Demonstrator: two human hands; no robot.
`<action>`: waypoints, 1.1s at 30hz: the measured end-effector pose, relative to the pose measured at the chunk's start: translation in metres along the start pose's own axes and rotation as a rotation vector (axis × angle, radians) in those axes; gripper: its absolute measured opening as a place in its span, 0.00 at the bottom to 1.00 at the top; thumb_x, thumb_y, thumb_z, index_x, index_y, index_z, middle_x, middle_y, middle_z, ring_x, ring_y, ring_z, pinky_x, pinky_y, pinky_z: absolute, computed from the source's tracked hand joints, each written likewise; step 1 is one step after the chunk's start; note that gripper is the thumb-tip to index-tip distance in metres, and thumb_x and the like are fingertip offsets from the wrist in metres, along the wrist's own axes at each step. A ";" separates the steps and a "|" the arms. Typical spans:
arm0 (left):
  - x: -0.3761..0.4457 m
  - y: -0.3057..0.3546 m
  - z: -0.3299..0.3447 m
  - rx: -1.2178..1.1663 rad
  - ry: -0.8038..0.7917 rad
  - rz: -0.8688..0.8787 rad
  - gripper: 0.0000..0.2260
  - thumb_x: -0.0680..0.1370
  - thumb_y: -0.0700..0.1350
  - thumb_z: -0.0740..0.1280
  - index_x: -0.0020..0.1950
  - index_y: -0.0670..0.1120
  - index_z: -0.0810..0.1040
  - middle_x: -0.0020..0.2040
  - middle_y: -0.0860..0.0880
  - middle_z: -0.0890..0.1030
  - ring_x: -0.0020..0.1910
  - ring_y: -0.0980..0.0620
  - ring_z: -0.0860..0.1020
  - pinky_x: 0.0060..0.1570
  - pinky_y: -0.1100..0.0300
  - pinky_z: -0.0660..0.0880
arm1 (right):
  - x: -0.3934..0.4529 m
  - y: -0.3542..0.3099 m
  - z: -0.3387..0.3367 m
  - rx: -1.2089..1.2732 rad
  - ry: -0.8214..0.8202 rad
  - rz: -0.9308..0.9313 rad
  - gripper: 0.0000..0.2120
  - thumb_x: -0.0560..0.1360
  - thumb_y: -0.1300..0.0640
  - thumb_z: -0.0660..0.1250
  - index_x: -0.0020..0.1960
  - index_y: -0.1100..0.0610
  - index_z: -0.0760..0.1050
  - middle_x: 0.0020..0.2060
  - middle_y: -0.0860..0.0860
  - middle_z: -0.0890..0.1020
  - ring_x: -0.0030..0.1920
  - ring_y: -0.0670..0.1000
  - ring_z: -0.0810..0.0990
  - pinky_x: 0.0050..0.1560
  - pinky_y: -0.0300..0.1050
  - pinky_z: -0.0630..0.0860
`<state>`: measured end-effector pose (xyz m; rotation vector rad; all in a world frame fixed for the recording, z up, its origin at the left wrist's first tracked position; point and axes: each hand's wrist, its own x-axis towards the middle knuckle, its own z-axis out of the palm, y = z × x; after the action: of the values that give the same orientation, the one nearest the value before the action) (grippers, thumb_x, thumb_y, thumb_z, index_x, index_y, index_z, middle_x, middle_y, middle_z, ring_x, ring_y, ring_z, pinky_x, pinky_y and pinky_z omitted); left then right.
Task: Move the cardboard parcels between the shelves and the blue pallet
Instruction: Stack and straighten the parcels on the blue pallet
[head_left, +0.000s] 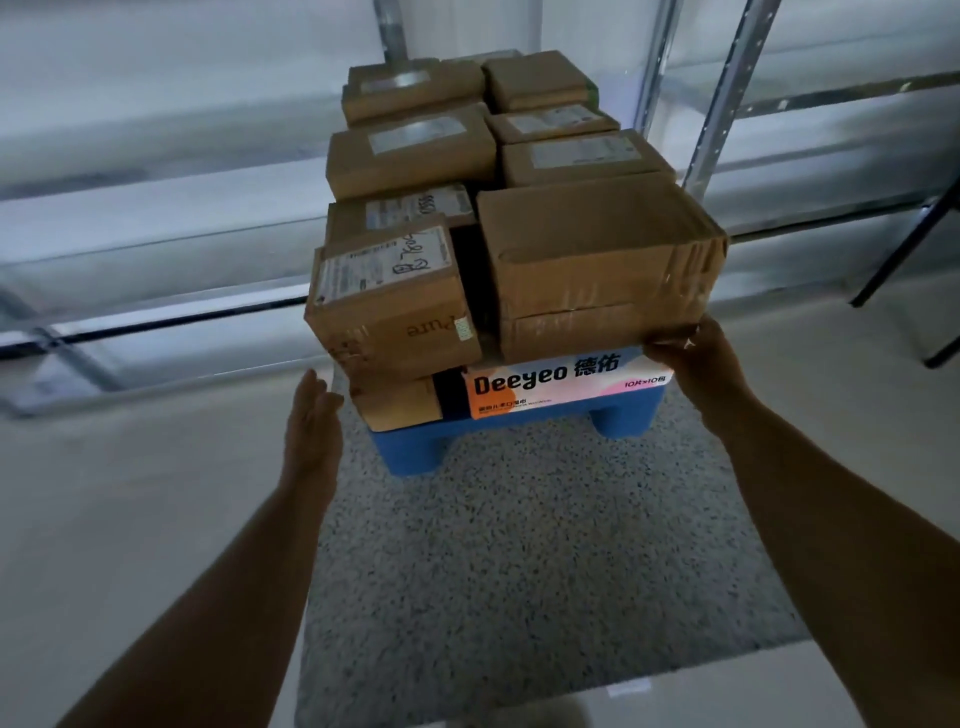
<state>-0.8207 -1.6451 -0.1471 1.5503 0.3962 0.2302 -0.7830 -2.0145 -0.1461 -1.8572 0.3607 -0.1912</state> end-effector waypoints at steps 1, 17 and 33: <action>0.002 -0.003 0.003 0.042 -0.070 -0.026 0.20 0.81 0.37 0.55 0.72 0.49 0.63 0.68 0.46 0.70 0.64 0.51 0.72 0.60 0.63 0.67 | 0.002 0.002 0.001 0.029 -0.024 0.018 0.15 0.72 0.63 0.70 0.58 0.60 0.73 0.52 0.57 0.80 0.50 0.54 0.78 0.46 0.43 0.74; 0.036 -0.039 0.003 0.506 -0.281 -0.077 0.14 0.79 0.46 0.61 0.65 0.50 0.69 0.57 0.46 0.76 0.56 0.47 0.73 0.55 0.51 0.69 | 0.002 0.034 0.022 -0.152 -0.005 0.026 0.18 0.72 0.54 0.72 0.58 0.55 0.72 0.47 0.47 0.77 0.44 0.45 0.75 0.38 0.35 0.66; 0.042 -0.029 0.001 0.488 -0.470 0.024 0.30 0.74 0.38 0.68 0.72 0.52 0.58 0.69 0.49 0.68 0.66 0.51 0.67 0.58 0.57 0.69 | -0.003 0.024 0.024 -0.122 0.052 0.106 0.13 0.72 0.58 0.70 0.54 0.55 0.70 0.48 0.51 0.78 0.51 0.53 0.77 0.55 0.52 0.74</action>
<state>-0.7844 -1.6304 -0.1798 2.0219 0.0582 -0.2320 -0.7818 -1.9986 -0.1764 -1.9502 0.5151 -0.1482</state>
